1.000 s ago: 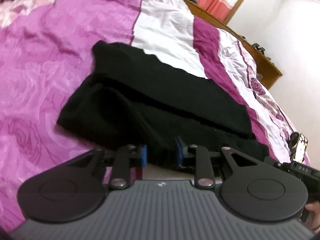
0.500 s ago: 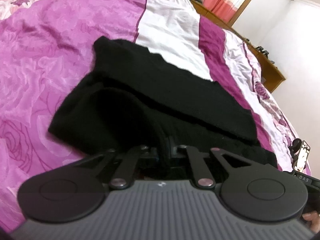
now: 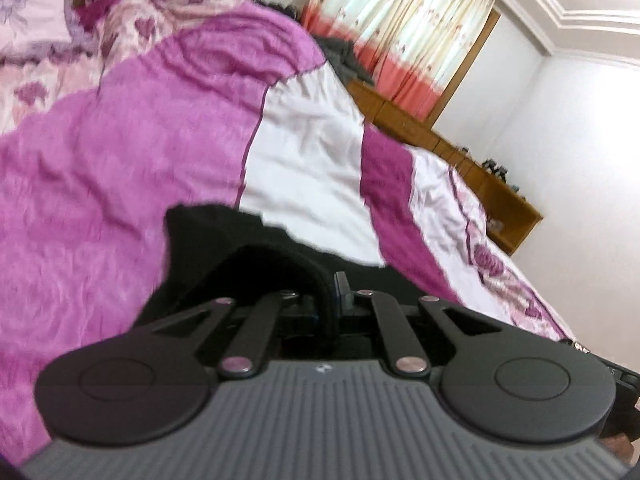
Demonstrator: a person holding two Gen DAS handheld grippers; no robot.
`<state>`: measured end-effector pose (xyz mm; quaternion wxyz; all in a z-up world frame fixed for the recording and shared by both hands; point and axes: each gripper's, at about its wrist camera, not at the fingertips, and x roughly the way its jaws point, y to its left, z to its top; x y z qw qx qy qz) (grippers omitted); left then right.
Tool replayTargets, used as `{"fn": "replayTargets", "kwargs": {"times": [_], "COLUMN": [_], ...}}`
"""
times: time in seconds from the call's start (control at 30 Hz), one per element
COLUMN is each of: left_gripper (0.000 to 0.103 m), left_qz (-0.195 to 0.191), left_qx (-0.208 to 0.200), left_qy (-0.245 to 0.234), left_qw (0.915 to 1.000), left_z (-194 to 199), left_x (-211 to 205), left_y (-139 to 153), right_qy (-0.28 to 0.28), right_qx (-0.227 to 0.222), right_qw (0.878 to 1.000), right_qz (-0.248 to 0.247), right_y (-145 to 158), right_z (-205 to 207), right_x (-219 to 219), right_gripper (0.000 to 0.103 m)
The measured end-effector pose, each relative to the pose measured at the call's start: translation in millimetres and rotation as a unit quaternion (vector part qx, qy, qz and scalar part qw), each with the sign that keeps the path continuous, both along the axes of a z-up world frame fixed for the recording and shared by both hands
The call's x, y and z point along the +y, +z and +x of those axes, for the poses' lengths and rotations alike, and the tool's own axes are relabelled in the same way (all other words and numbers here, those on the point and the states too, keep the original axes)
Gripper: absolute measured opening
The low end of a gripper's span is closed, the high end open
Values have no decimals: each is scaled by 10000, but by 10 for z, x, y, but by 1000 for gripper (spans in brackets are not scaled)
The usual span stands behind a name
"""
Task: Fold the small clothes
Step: 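Close both tools on the folded edge of the black cardigan, then fold the held edge over the cardigan with both tools and open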
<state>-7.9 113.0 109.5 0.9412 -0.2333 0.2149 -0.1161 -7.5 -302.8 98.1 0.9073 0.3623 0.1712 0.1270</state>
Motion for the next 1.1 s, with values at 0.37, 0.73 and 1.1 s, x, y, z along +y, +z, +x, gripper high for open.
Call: {"fn": "replayTargets", "kwargs": {"times": [0.37, 0.73, 1.1], "left_gripper": [8, 8, 8], "left_qz": [300, 480, 818], "left_qx": [-485, -29, 719], "left_qy": [300, 506, 540], "left_qw": [9979, 9976, 9926], "left_z": [511, 1362, 1965], "left_x": [-21, -58, -101], "left_y": [326, -50, -665], "right_qy": [-189, -486, -640], "right_qx": [-435, -18, 827], "right_qw": [9984, 9961, 9895], "right_qz": [-308, -740, -994], "right_y": [344, 30, -626], "right_z": [643, 1639, 2320], "right_x": [66, 204, 250], "right_gripper": [6, 6, 6]}}
